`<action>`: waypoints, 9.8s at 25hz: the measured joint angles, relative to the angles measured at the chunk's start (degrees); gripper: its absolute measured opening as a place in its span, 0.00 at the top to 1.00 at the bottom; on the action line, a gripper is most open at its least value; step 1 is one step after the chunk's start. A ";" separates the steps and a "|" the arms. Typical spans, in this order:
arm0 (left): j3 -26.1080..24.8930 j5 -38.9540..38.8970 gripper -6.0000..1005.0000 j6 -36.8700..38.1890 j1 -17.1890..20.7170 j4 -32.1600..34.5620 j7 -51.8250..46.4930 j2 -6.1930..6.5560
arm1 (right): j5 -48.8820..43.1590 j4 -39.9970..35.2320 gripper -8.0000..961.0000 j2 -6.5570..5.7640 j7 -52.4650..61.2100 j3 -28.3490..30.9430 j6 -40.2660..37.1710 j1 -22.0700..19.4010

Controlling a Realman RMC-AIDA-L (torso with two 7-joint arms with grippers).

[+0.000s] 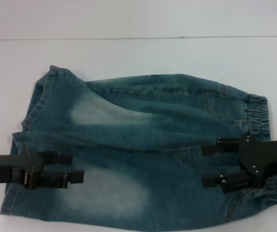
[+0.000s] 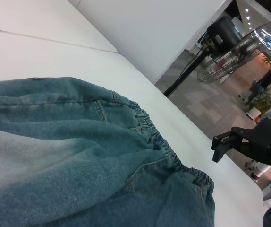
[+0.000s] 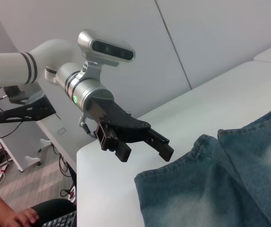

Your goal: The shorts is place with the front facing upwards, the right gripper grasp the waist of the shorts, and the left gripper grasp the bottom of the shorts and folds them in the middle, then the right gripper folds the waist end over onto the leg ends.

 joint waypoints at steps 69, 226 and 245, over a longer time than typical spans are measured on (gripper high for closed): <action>-8.01 23.89 0.19 -3.35 1.72 7.27 -7.75 1.99 | 0.33 2.39 0.02 0.53 -3.73 -0.09 2.90 1.68; -10.45 12.67 0.95 -5.00 -7.71 1.40 -9.76 2.22 | -30.42 -4.57 0.97 -6.41 21.63 -7.08 -0.90 10.60; -14.24 3.03 0.94 -20.21 -9.57 -2.07 -12.54 4.17 | -11.20 2.57 0.97 -9.00 9.65 16.33 2.60 0.69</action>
